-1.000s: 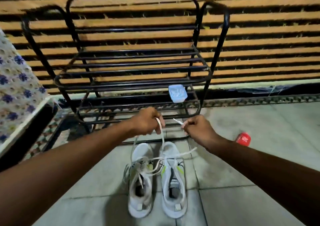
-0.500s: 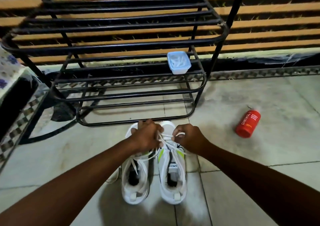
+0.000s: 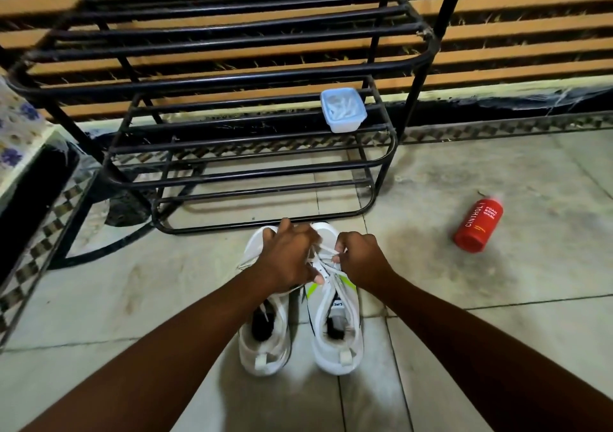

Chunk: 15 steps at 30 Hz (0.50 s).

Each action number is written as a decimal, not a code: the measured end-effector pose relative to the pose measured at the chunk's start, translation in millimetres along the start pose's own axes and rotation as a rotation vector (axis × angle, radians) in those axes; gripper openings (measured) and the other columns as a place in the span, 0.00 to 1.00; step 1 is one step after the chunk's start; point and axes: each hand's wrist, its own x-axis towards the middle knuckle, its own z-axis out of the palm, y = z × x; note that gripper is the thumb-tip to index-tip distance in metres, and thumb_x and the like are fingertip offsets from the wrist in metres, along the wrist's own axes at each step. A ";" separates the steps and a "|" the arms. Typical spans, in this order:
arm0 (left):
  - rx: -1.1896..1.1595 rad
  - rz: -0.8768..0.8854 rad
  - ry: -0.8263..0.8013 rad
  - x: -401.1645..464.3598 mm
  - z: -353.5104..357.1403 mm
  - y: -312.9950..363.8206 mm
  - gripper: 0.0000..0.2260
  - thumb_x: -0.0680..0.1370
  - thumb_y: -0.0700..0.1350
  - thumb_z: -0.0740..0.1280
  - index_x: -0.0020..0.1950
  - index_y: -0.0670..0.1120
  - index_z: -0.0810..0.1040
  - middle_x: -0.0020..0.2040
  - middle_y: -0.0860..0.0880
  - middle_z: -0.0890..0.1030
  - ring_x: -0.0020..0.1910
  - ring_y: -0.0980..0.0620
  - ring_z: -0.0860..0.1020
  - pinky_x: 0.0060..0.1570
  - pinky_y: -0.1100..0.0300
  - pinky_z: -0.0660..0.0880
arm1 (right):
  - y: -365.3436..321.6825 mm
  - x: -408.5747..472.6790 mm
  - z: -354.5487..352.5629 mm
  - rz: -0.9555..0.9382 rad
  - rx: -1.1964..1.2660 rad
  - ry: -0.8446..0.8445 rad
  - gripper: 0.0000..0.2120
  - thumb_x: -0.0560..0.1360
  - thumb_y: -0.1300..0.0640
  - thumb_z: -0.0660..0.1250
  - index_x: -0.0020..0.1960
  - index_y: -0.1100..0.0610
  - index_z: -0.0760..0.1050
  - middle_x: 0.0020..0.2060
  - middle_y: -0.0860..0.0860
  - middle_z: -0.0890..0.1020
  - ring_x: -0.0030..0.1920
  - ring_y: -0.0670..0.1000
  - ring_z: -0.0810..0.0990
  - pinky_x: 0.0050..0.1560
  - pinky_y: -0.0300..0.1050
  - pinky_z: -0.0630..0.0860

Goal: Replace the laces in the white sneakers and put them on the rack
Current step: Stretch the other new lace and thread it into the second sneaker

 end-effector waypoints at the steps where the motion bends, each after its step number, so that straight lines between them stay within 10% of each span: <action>1: 0.030 0.002 -0.004 -1.4 1.5 2.5 0.35 0.65 0.65 0.78 0.68 0.56 0.74 0.65 0.59 0.73 0.64 0.48 0.65 0.50 0.51 0.58 | 5.9 1.8 3.9 0.007 0.015 0.006 0.07 0.70 0.56 0.69 0.39 0.49 0.70 0.39 0.56 0.81 0.44 0.61 0.81 0.47 0.54 0.80; 5: 0.113 -0.011 -0.016 -1.3 11.0 12.5 0.36 0.66 0.64 0.78 0.71 0.57 0.72 0.66 0.57 0.71 0.66 0.47 0.65 0.52 0.49 0.59 | 17.1 -0.8 5.3 0.000 0.097 0.082 0.07 0.67 0.49 0.58 0.40 0.51 0.71 0.36 0.53 0.82 0.42 0.61 0.82 0.41 0.57 0.81; 15: 0.181 -0.036 -0.038 1.0 7.2 19.1 0.35 0.67 0.63 0.78 0.71 0.56 0.72 0.66 0.56 0.72 0.69 0.48 0.65 0.62 0.44 0.61 | -15.8 -24.1 -21.2 -0.031 0.140 0.391 0.03 0.71 0.64 0.67 0.40 0.59 0.74 0.31 0.56 0.81 0.34 0.61 0.79 0.35 0.56 0.77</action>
